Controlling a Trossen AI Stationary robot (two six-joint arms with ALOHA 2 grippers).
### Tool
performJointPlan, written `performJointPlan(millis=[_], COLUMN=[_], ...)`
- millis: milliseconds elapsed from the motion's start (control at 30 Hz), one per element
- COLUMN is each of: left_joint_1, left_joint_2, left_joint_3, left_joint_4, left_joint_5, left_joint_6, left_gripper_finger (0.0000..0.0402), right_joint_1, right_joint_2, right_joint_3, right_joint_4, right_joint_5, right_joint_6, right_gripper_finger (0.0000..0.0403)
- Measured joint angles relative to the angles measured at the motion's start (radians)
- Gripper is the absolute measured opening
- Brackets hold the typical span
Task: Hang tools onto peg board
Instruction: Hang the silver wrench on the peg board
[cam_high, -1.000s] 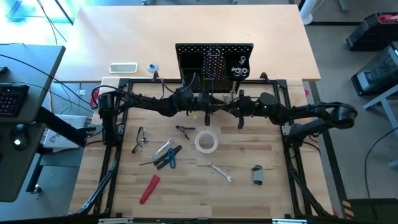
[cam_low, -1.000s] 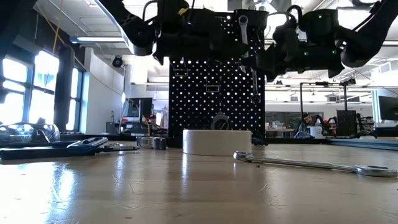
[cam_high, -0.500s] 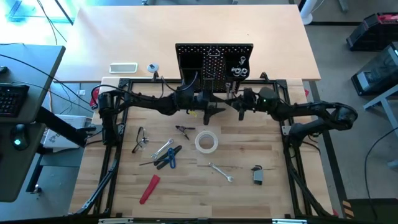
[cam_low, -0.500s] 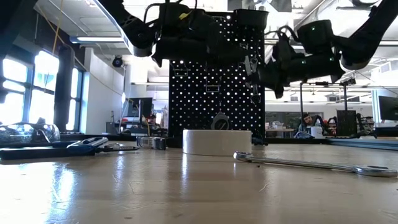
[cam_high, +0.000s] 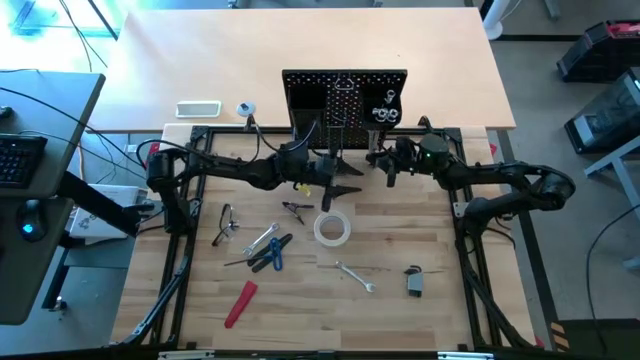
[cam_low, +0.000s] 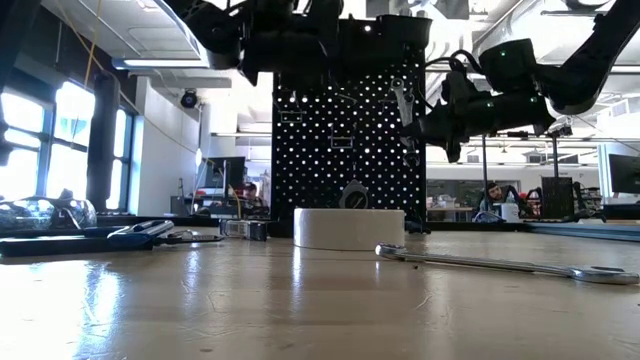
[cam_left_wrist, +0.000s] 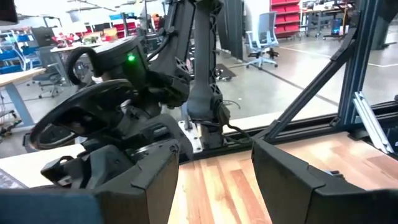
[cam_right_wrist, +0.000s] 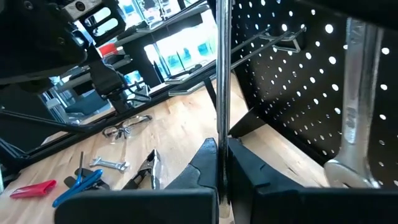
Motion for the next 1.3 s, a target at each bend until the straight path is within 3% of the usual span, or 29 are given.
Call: performJointPlan(millis=[633,1067,1300], left_joint_1=[-0.012,-0.012,-0.012], left_joint_2=[0.000,0.000,0.000], left_joint_3=[0.000,0.000,0.000], left_joint_4=[-0.011,-0.017,-0.048], left_joint_5=[-0.002,-0.006,-0.007], left_joint_6=[0.006,0.005,0.009], left_gripper_finger=[0.0193,0.0193,0.0193], right_joint_1=[0.003,0.038,0.031], right_joint_2=[0.000,0.041,0.054], right_joint_3=[0.000,0.053,0.055], right_joint_4=[0.015,0.007,0.000], right_joint_5=[-0.006,0.071,0.025], right_joint_6=[0.043,0.027,0.030], right_gripper_finger=[0.0004,0.0003,0.0003])
